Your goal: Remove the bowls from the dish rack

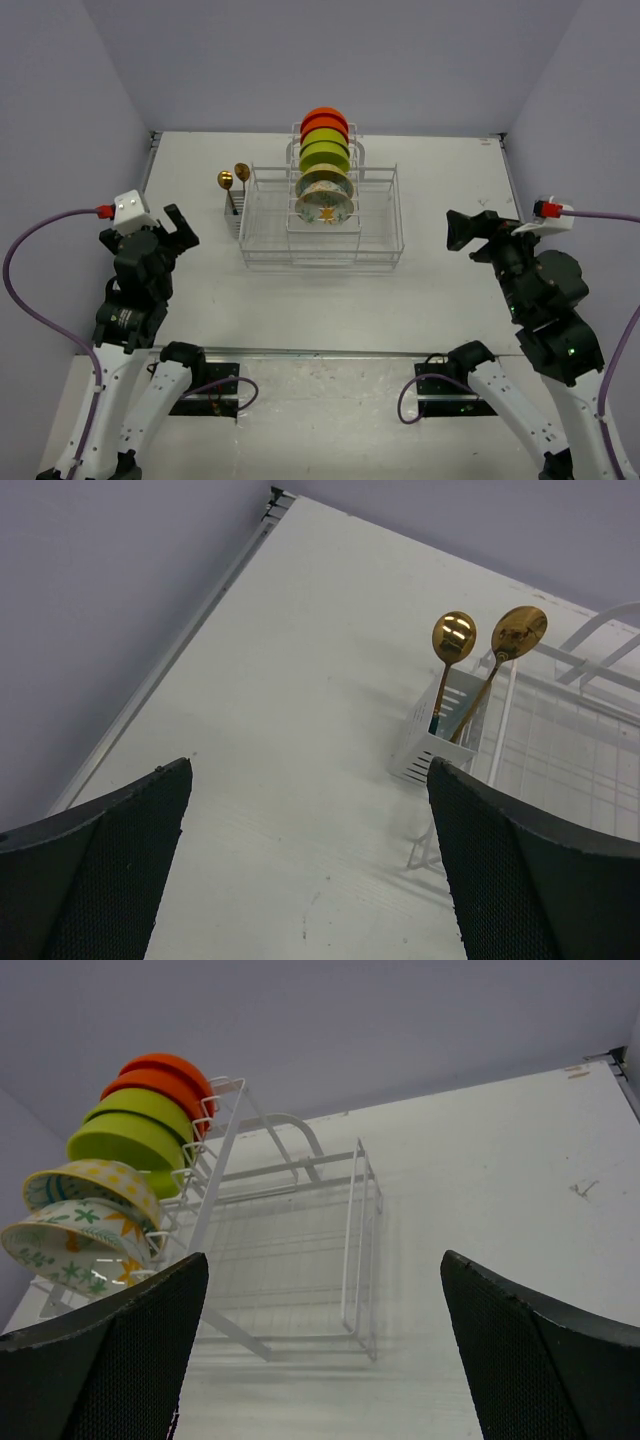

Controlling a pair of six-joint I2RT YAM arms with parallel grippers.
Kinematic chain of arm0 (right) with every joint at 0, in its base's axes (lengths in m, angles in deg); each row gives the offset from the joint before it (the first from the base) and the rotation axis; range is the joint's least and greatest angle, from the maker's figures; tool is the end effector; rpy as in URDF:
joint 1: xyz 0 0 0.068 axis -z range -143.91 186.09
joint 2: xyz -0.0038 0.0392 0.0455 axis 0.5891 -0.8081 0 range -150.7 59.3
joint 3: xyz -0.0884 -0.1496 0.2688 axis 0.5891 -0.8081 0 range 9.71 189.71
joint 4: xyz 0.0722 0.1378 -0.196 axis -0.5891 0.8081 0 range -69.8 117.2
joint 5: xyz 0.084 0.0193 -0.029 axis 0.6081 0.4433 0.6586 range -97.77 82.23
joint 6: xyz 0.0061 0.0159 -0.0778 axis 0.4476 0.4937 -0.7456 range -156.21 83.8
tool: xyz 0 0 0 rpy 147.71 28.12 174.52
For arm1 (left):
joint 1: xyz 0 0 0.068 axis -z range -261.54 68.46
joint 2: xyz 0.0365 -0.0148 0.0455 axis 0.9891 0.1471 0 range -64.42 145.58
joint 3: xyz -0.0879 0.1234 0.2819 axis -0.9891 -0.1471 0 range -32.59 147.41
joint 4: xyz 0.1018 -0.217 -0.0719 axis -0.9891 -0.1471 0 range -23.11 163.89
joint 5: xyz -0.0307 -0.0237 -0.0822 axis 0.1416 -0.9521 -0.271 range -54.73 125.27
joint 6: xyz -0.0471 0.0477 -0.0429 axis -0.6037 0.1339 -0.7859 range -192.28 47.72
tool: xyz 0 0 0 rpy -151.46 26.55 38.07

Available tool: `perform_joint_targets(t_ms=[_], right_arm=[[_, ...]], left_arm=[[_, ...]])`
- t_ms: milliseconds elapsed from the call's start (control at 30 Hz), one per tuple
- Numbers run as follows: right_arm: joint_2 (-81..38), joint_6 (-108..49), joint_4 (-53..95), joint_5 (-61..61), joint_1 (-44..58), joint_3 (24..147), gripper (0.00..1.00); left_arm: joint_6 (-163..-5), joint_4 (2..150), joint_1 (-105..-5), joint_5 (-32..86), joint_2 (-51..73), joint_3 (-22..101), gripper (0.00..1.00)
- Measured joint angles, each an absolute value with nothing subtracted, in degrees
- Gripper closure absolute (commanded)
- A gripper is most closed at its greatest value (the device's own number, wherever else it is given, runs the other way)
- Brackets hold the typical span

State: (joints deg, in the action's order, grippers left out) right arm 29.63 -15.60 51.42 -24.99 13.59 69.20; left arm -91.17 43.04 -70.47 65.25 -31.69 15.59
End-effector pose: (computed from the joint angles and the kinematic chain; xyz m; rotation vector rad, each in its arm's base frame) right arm 0.0634 0.0043 0.4329 0.2082 1.5912 0.3456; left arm 0.0991 0.0156 0.3670 -0.4802 1.7392 0.1091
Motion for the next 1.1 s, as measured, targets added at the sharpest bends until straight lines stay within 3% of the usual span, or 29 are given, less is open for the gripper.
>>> perform_joint_targets(t_ms=[200,400,533,633,667,733,767,800,1100], right_arm=[[30.0,-15.5,49.8,-22.1,13.6,69.1,0.01],[32.5,-16.0,44.0,-5.8,13.6,67.6,0.01],[23.6,-17.8,45.8,0.4,11.5,74.7,0.01],[14.4,-21.3,49.0,-9.5,1.0,80.8,0.01],[11.5,-22.7,50.0,-14.3,-4.2,82.2,0.06],[6.6,-25.7,51.7,-23.8,-11.9,83.9,0.18],[3.7,-27.1,52.8,-28.0,-14.9,84.6,0.34],[0.4,-28.8,53.7,-32.5,-17.4,85.6,0.41],[-17.2,-39.2,53.9,-48.4,-24.4,87.4,0.42]], left_arm=[[-91.2,43.1,-70.5,64.2,-31.5,15.4,0.0],[-91.2,43.4,-70.6,63.8,-33.8,15.3,0.0],[-91.2,44.5,-71.3,63.5,-35.8,15.1,0.0],[-91.2,44.7,-71.6,62.4,-35.4,14.9,0.0],[-91.2,44.8,-71.7,61.9,-35.1,14.8,0.0],[-91.2,44.8,-71.7,61.1,-34.3,14.6,0.0],[-91.2,44.7,-71.8,60.7,-33.9,14.6,0.0],[-91.2,44.7,-71.8,60.5,-33.6,14.5,0.0],[-91.2,44.9,-71.8,58.5,-33.4,14.4,0.0]])
